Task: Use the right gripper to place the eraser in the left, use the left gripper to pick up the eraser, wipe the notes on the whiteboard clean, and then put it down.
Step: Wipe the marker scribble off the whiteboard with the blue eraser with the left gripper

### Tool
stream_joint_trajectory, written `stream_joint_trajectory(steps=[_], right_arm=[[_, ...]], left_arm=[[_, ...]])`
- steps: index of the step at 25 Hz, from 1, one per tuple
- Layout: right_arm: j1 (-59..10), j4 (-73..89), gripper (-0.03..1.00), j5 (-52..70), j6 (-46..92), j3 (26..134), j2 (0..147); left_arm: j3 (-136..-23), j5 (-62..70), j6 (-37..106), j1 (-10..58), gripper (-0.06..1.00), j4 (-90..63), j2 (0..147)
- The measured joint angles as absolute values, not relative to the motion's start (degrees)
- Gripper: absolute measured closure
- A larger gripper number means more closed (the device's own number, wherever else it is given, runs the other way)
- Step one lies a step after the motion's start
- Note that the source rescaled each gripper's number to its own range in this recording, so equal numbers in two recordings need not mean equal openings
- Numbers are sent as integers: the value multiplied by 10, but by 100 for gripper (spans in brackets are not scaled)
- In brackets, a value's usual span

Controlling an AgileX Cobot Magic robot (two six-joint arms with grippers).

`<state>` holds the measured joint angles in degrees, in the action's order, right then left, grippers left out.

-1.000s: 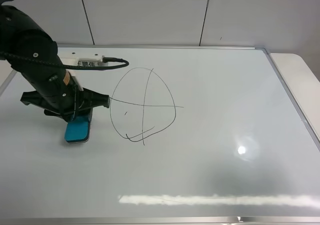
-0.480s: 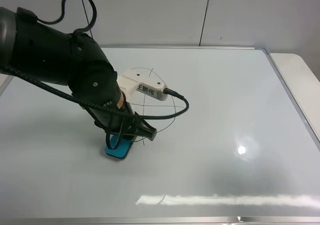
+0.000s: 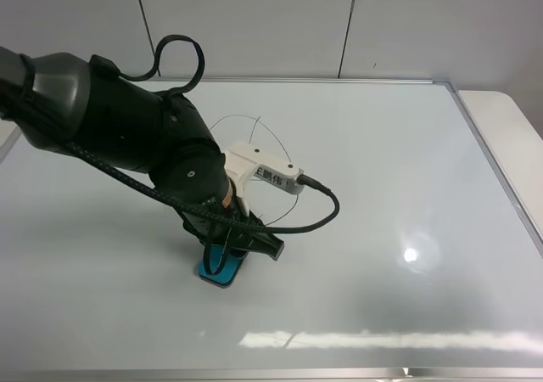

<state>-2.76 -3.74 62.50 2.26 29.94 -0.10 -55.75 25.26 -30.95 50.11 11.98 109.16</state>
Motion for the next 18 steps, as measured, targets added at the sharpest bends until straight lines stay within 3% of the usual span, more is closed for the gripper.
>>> stream_joint_trajectory(steps=[7, 18], right_arm=[[-28, -37, -3, 625, 23, 299, -1], [-28, -37, -3, 625, 23, 299, -1]], left_arm=[[-562, 223, -297, 458, 94, 149, 1099], [-564, 209, -235, 333, 94, 198, 1102]])
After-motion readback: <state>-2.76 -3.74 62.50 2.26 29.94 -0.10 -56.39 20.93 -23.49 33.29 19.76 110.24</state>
